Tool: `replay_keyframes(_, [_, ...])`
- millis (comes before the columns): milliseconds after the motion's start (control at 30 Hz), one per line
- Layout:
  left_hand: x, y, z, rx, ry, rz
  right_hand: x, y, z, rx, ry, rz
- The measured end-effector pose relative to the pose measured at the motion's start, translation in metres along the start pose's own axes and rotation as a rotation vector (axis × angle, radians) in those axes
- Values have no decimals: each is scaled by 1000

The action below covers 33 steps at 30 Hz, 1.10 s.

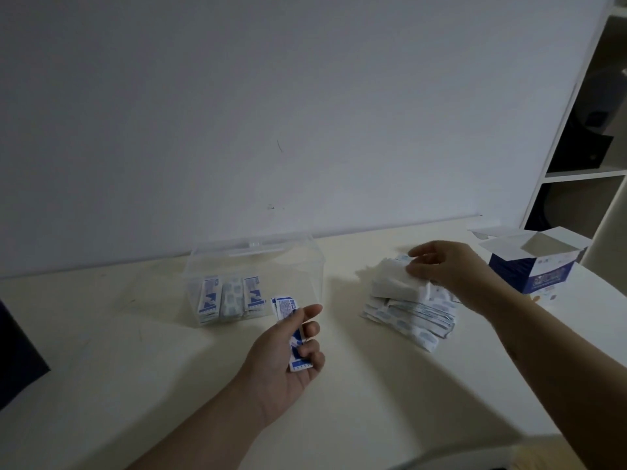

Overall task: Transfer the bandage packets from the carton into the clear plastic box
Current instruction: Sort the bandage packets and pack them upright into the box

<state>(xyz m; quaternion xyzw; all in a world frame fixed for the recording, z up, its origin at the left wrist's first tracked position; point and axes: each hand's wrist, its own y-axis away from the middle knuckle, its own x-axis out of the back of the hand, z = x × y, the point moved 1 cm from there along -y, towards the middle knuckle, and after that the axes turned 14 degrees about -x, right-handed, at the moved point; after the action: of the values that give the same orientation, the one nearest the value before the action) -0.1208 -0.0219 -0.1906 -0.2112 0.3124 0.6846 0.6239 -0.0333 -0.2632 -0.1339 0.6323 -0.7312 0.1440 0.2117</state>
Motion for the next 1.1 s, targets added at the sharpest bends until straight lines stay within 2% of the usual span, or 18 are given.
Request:
replay_keyframes(100, [-4,2,-3,-1,-48,-4,-26,32,-19,188,-20,52])
replay_keyframes(167, [-10,4,-4,-12,-76,1,-53,64,-30,431,116,90])
replay_keyframes(233, [-13,6,-4,-15,-85,5,-81,88,-28,727,281,29])
replay_keyframes(300, [-13,7,-4,-14,-109,20,-103,96,-17,875,379,-24])
replay_keyframes(467, [-5,5,-2,6,-138,68,-109,94,-5,785,242,-123])
replay_keyframes(533, [-6,5,-1,-4,-141,40,-103,94,-6,773,137,-157])
replay_keyframes(633, [-7,5,-2,-58,-162,-28,-94,90,-10,677,-26,-24])
replay_keyframes(700, [-7,6,-3,-94,-179,-82,-92,83,-12,483,-121,43])
replay_keyframes(767, [-6,8,-3,-125,-234,-132,-94,77,-13,271,-124,-74])
replay_keyframes(833, [-5,9,-3,-145,-285,-153,-97,73,-13,178,-131,-232])
replay_keyframes(1000, [-5,9,0,-153,-304,-192,-102,70,-10,71,-354,-401])
replay_keyframes(1100, [-7,12,2,-113,-332,-254,-106,73,-14,79,-414,-461])
